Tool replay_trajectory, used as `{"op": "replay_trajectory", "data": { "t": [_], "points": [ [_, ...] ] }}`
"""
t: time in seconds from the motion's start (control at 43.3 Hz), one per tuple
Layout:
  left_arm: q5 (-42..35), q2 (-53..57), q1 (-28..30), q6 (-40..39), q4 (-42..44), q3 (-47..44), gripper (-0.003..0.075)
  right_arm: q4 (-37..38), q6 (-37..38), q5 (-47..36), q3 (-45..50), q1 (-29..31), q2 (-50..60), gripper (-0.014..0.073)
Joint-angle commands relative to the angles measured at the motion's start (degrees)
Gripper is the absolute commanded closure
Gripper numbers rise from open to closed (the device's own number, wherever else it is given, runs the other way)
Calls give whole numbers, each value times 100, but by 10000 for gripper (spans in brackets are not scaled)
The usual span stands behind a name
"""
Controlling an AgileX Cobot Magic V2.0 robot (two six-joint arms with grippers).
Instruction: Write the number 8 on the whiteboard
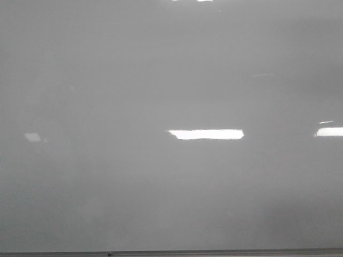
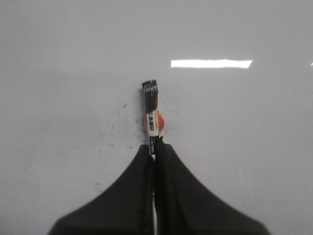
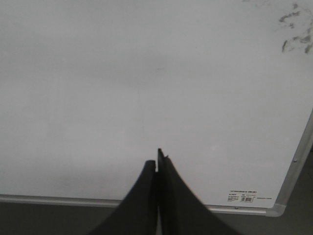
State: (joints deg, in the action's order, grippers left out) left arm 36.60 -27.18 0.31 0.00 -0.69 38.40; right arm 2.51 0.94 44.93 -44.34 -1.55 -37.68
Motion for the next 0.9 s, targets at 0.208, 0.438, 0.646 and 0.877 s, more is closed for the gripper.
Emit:
{"op": "replay_trajectory", "data": {
  "t": [0.208,0.438,0.646,0.877],
  "points": [
    [-188,-901,-11,133,-39,172,220,35,-94,-167,-185,-157,-109,118],
    [-390,-1983,-11,133,-39,180,246,35,-94,-186,-185,-157,-109,127],
    [-1005,-2954,-11,133,-399,193,285,35,-94,-186,-185,-157,-109,127],
    [-2005,-3845,-11,133,-459,193,325,35,-94,-170,-185,-157,-109,127]
  ]
}}
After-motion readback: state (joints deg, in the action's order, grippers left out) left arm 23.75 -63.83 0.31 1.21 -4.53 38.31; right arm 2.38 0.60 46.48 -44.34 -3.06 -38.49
